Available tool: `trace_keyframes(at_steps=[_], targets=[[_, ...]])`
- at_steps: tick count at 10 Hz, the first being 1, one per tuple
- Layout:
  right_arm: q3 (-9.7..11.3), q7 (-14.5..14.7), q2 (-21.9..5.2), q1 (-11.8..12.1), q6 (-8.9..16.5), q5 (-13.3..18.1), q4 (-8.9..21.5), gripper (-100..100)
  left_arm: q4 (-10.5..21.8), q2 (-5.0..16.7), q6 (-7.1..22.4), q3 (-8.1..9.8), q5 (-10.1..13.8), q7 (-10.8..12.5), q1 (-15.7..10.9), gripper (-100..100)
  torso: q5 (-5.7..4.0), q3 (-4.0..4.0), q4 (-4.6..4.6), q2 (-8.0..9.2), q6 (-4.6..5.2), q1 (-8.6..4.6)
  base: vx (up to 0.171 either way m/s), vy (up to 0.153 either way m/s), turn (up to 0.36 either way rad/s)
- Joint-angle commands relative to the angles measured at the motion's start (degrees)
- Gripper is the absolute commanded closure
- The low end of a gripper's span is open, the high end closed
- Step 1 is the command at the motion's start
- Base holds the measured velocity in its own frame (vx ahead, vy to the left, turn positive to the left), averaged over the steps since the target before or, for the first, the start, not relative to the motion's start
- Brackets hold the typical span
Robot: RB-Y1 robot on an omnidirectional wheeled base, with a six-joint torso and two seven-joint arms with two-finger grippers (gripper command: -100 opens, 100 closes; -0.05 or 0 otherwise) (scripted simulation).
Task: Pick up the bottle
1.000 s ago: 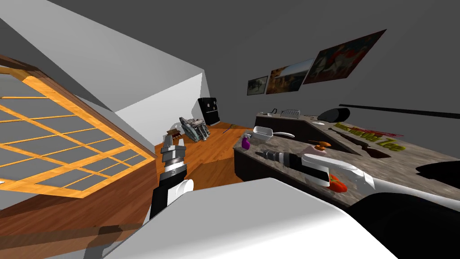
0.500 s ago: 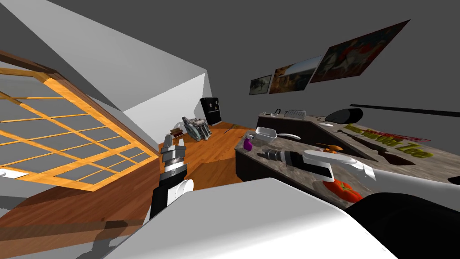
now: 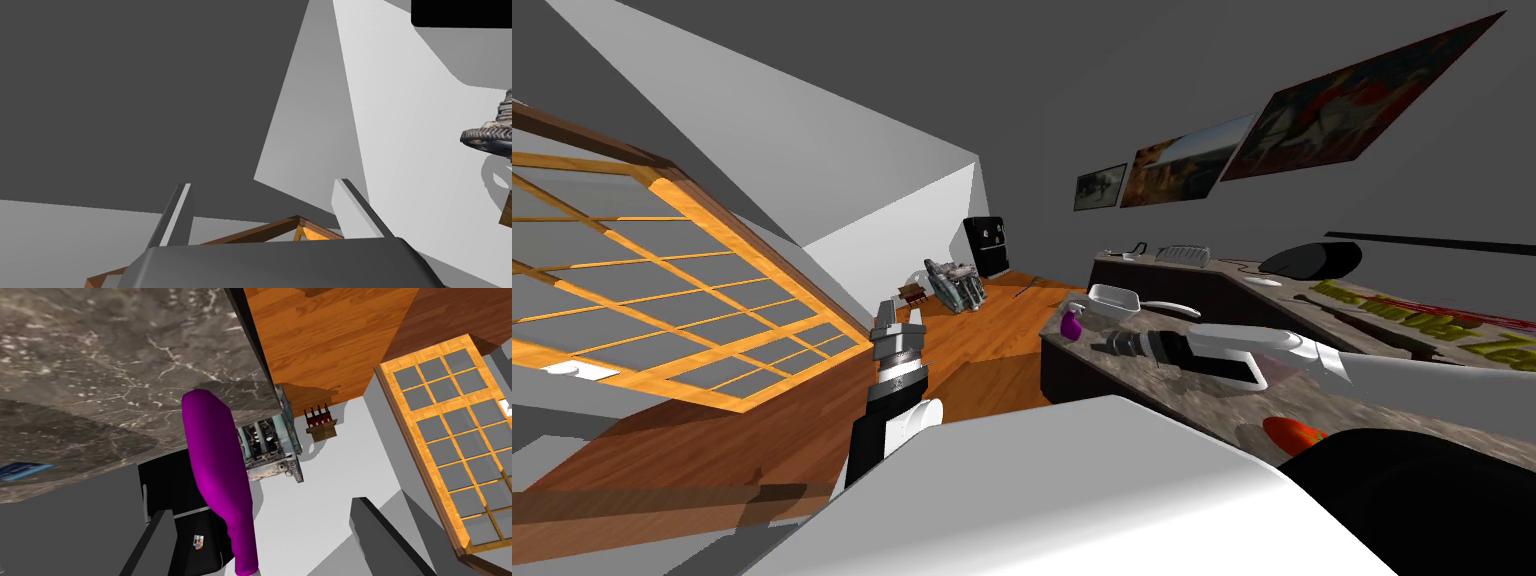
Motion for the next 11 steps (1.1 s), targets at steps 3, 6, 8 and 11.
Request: trace_keyframes(at_steps=[3,6,8,11], targets=[[1.2,-1.2,-6.0,-0.6,-1.1,1.9,1.6,-100,0.0,0.0,0.0,0.0,0.0,0.0,0.0,0,0.0,0.01,0.0,0.01,0.0,0.01,0.051,0.029,0.067],[1.4,-1.7,-9.9,-0.6,-1.7,2.6,2.2,-100,0.0,0.0,0.0,0.0,0.0,0.0,0.0,0,0.01,0.01,0.0,0.01,0.0,0.08,0.042,0.031,0.044],[1.7,-2.2,-12.5,-0.6,-2.3,3.3,2.8,-100,0.0,0.0,0.0,0.0,0.0,0.0,0.0,0,0.01,0.05,0.02,0.08,0.01,0.05,0.031,0.028,0.03],[2.3,-3.3,-18.4,-0.7,-3.9,5.0,4.2,-100,0.0,0.0,0.0,0.0,0.0,0.0,0.0,0,0.02,0.02,0.01,0.03,0.02,0.1,0.052,0.046,0.054]])
